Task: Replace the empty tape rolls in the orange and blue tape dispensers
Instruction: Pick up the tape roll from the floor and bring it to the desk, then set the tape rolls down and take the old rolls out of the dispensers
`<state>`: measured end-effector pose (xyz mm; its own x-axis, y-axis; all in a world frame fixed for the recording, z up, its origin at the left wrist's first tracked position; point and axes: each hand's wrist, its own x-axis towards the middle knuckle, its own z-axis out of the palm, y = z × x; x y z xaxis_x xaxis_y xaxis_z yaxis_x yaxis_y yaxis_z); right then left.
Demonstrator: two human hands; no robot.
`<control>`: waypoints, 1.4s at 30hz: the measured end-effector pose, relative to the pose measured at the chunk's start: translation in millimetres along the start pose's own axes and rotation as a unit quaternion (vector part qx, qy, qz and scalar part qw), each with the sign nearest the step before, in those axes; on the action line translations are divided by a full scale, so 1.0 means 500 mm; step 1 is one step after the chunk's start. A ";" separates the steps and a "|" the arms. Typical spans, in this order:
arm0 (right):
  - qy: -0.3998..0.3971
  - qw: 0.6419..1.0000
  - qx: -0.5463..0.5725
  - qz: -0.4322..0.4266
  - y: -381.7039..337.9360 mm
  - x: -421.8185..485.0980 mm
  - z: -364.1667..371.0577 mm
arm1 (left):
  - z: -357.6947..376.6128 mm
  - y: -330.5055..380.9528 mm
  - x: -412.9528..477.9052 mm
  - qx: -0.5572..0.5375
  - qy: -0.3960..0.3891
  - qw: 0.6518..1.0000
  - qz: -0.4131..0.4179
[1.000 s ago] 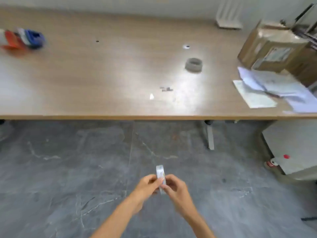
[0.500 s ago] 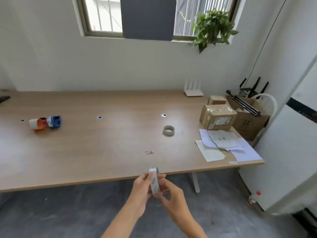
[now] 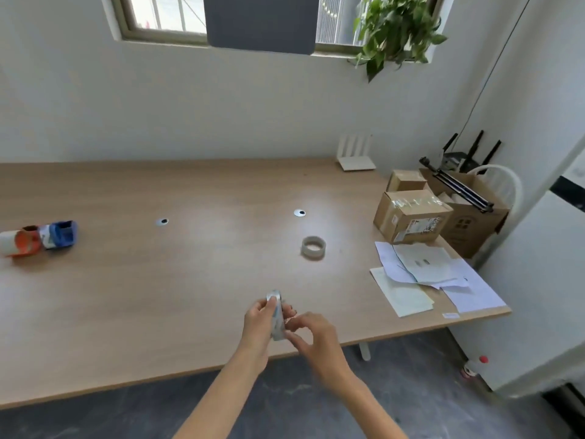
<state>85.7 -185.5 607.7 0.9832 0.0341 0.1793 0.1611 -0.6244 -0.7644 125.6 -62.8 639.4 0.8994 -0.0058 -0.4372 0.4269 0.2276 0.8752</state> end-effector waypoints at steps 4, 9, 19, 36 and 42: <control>0.016 0.998 -0.050 0.024 0.057 0.121 0.009 | -0.005 0.049 0.126 0.047 0.015 0.999 0.007; 0.013 0.994 -0.075 0.078 0.133 0.241 -0.006 | 0.014 0.097 0.258 0.085 0.029 0.996 -0.017; -0.021 0.981 -0.109 0.160 0.343 0.557 -0.023 | 0.117 0.121 0.490 0.121 0.042 0.992 0.005; -0.166 0.912 -0.368 0.070 0.582 0.736 0.056 | 0.157 0.113 0.678 0.116 0.096 0.988 -0.036; -0.065 0.976 -0.078 0.192 0.490 0.747 0.031 | 0.150 0.127 0.672 0.112 0.077 0.990 -0.025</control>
<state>493.7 -313.5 477.7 0.9725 -0.1337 -0.1906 -0.2274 -0.7220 -0.6534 462.0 -123.5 563.7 0.8586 0.1411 -0.4928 0.4967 0.0086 0.8679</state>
